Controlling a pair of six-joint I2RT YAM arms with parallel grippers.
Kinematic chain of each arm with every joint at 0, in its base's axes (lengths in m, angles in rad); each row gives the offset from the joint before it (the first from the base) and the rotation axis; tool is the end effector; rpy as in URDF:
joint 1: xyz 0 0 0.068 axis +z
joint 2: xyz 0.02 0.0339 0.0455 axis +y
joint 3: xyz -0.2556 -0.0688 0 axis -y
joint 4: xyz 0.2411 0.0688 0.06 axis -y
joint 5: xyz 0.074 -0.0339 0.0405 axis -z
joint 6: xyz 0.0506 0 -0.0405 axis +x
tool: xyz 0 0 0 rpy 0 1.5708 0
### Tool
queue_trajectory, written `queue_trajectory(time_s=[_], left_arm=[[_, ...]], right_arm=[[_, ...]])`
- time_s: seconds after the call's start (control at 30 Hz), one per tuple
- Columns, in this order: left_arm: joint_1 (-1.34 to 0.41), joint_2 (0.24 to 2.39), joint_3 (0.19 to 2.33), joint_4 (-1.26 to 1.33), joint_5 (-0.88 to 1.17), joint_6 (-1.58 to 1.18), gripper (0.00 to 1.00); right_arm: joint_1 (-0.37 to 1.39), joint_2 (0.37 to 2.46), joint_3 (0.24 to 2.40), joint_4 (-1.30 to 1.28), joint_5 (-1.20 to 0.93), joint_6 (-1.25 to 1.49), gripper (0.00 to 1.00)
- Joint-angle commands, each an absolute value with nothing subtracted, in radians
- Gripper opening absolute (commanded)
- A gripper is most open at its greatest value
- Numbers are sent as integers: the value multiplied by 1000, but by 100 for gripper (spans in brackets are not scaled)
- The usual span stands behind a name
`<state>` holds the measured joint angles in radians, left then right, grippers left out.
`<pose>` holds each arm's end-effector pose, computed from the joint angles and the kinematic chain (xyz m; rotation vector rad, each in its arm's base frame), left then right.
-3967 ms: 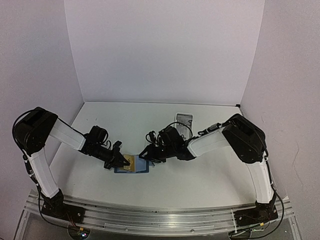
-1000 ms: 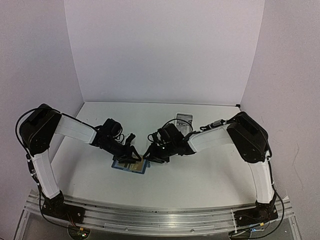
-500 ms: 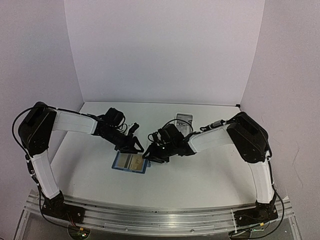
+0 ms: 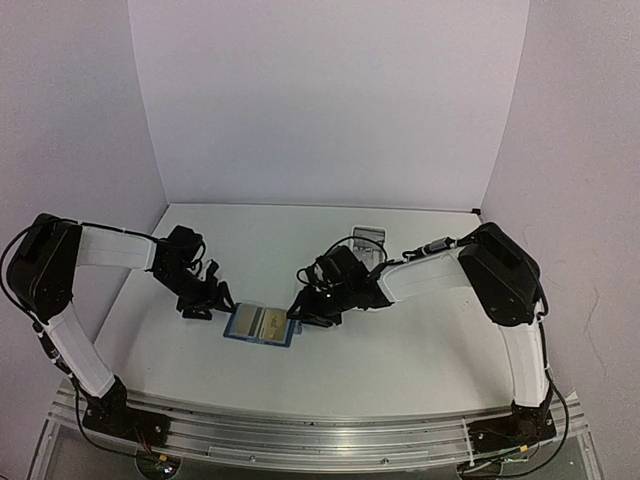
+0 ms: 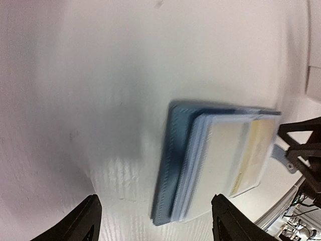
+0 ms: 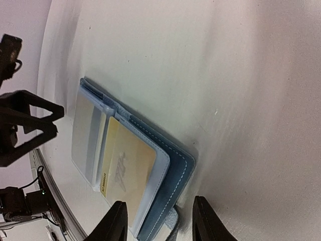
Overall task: Put the credit cards into the card holder
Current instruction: Insert the credit card into the card holder, then close the card holder at the center of the board.
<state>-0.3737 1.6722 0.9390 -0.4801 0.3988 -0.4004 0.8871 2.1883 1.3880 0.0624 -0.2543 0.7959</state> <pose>0.2790 -0.1305 0.1380 0.0665 2.8729 -0.7333 0.2870 0.3724 0.1080 -0.2615 2.5529 1.0633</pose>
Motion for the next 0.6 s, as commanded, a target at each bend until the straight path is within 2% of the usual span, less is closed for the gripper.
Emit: queue_trajectory(time_s=[0.0,0.17,0.4,0.57], left_arm=[[-387,1649,875,-500,397,-404,75],[-388,1656,761,-344,495,-459,76],[-387,1658,686,-153,611,-549,74],[-387,1650,721,-100,709,-579,64]], right_arm=[[891,2158,1389,-44,-294,827,42],[891,2238,1426,-41,-401,860,42],[891,2284,1466,-31,-401,860,27],[891,2306,1476,-10,-416,877,24]])
